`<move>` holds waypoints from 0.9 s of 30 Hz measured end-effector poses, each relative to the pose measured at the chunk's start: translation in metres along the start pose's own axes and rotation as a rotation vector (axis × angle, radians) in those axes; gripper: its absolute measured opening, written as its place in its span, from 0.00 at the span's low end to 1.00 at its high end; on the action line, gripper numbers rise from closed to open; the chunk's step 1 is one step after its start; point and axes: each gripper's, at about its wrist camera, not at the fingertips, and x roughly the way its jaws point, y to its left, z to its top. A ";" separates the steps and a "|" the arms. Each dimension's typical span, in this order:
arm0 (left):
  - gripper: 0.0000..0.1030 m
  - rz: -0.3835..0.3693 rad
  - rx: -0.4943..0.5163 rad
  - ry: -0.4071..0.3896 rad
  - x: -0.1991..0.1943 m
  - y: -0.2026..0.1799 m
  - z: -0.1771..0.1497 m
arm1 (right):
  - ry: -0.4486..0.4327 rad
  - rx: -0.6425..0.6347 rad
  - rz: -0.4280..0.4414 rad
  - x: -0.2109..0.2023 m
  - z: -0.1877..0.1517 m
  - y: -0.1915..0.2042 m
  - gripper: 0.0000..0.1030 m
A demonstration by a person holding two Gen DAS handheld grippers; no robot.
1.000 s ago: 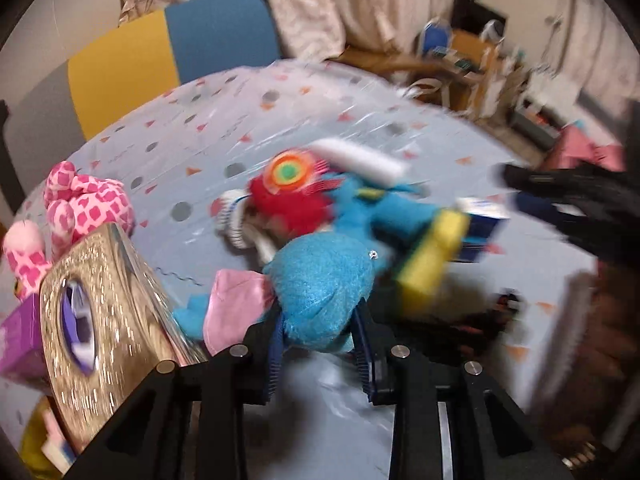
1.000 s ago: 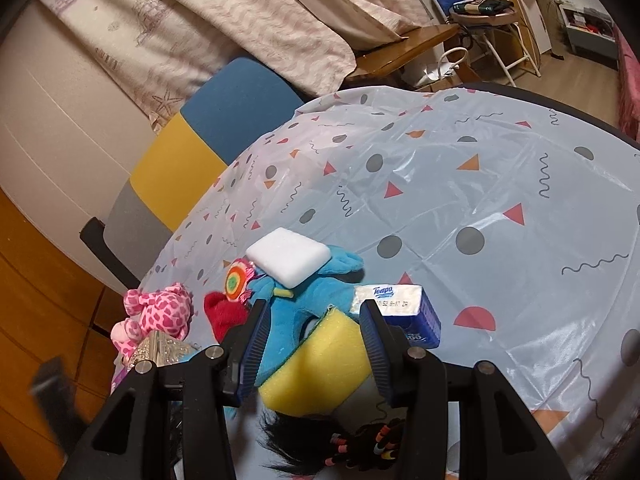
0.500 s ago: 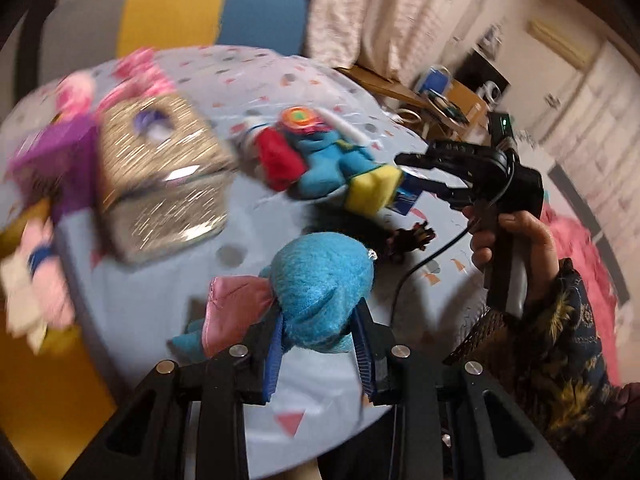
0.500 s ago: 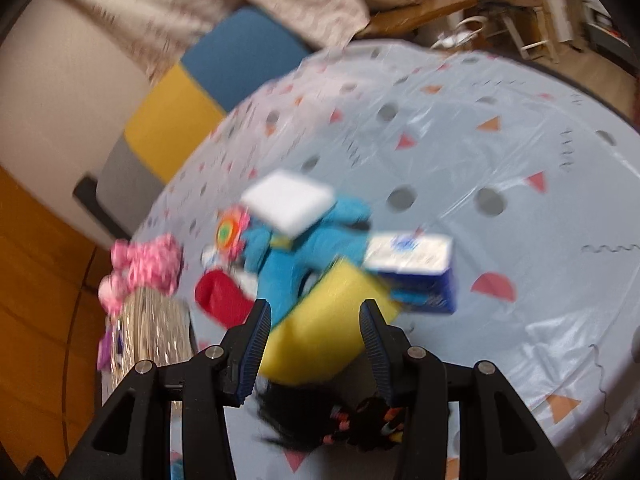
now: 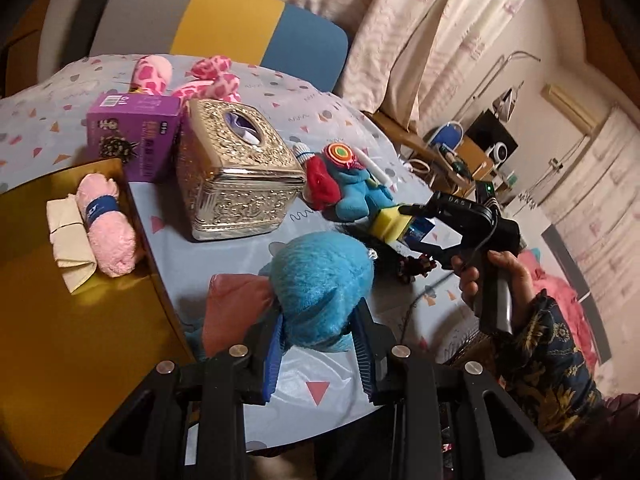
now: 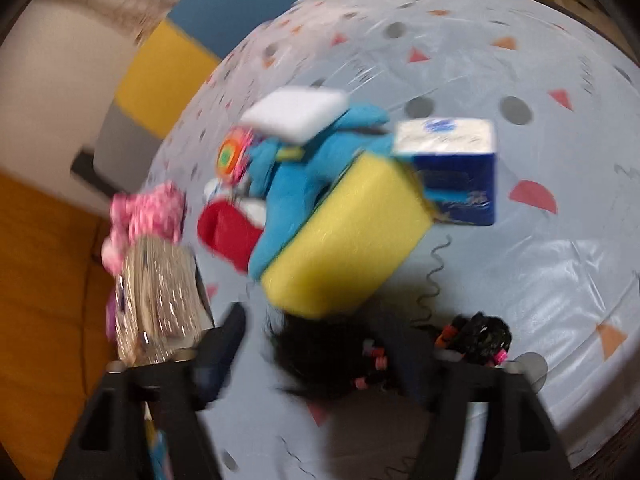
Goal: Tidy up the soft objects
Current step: 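Carry the blue elephant plush into the gold tray and open the left tool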
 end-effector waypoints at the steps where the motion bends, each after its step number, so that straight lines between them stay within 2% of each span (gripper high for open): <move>1: 0.31 -0.004 -0.007 -0.007 -0.003 0.002 0.000 | -0.018 0.045 0.008 -0.002 0.003 -0.003 0.78; 3: 0.31 -0.014 -0.020 -0.022 -0.008 0.005 -0.002 | -0.029 0.106 0.009 -0.001 0.009 -0.003 0.83; 6: 0.32 -0.021 -0.034 -0.038 -0.014 0.009 -0.003 | -0.035 0.133 -0.089 0.005 0.019 0.005 0.84; 11: 0.32 -0.026 -0.055 -0.064 -0.024 0.015 -0.006 | -0.017 0.111 -0.215 0.023 0.027 0.015 0.84; 16: 0.32 -0.023 -0.070 -0.097 -0.040 0.023 -0.009 | -0.004 0.068 -0.286 0.034 0.029 0.017 0.84; 17: 0.32 -0.019 -0.081 -0.111 -0.046 0.027 -0.009 | 0.011 0.047 -0.292 0.037 0.027 0.016 0.80; 18: 0.32 -0.017 -0.093 -0.122 -0.050 0.031 -0.008 | 0.019 0.028 -0.297 0.039 0.025 0.015 0.59; 21: 0.32 0.000 -0.141 -0.152 -0.063 0.046 -0.006 | -0.001 -0.046 -0.292 0.032 0.016 0.017 0.47; 24: 0.32 0.067 -0.185 -0.202 -0.082 0.066 -0.003 | -0.010 -0.102 -0.284 0.026 0.008 0.017 0.43; 27: 0.32 0.165 -0.241 -0.253 -0.103 0.092 -0.001 | -0.020 -0.128 -0.252 0.022 0.002 0.011 0.42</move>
